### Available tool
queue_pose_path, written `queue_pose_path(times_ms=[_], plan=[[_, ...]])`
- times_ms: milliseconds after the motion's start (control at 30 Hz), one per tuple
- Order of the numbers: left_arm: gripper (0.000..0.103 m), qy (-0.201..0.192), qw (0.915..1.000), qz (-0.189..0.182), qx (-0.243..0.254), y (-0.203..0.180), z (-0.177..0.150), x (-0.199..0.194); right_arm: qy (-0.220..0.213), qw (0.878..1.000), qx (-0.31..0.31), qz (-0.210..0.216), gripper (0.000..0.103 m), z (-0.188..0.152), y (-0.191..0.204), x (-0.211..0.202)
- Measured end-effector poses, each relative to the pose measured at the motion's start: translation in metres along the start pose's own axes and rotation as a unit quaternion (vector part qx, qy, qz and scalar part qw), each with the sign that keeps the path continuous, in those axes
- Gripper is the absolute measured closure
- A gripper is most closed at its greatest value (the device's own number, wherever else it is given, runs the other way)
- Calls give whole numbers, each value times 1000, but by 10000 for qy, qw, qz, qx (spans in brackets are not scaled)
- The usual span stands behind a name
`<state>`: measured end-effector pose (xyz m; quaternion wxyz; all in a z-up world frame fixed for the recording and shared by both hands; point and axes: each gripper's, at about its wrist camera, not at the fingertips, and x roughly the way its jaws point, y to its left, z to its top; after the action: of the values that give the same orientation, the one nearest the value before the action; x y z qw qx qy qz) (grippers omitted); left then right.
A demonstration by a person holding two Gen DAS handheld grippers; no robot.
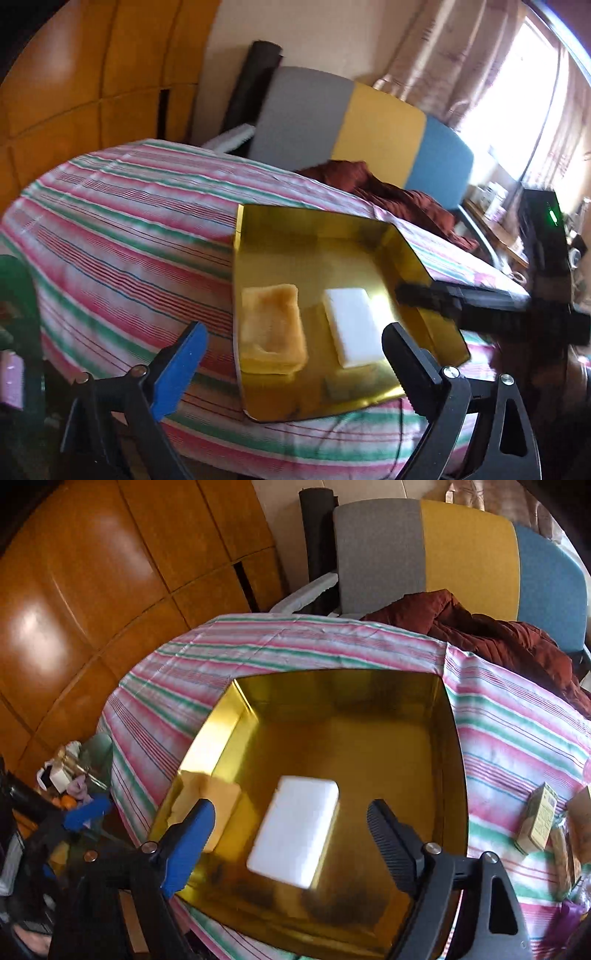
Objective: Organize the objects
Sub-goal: 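Carry the sponge and foam block into the gold tray and open both grippers, then move both tools back toward the remaining items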
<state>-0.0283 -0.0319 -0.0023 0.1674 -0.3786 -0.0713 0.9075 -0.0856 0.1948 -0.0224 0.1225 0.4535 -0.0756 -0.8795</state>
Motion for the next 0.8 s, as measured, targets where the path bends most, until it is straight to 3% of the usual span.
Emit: queue_pose_path(times_ms=[267,800], plan=[[2,-231,9981,573,21,-3,6,-4,-304,9978,-209,-544,12,-24,8,-16],[2,7,9976,641,252,-25,-2,1,-644,9934,-297,-905,12,-45,5,-38]])
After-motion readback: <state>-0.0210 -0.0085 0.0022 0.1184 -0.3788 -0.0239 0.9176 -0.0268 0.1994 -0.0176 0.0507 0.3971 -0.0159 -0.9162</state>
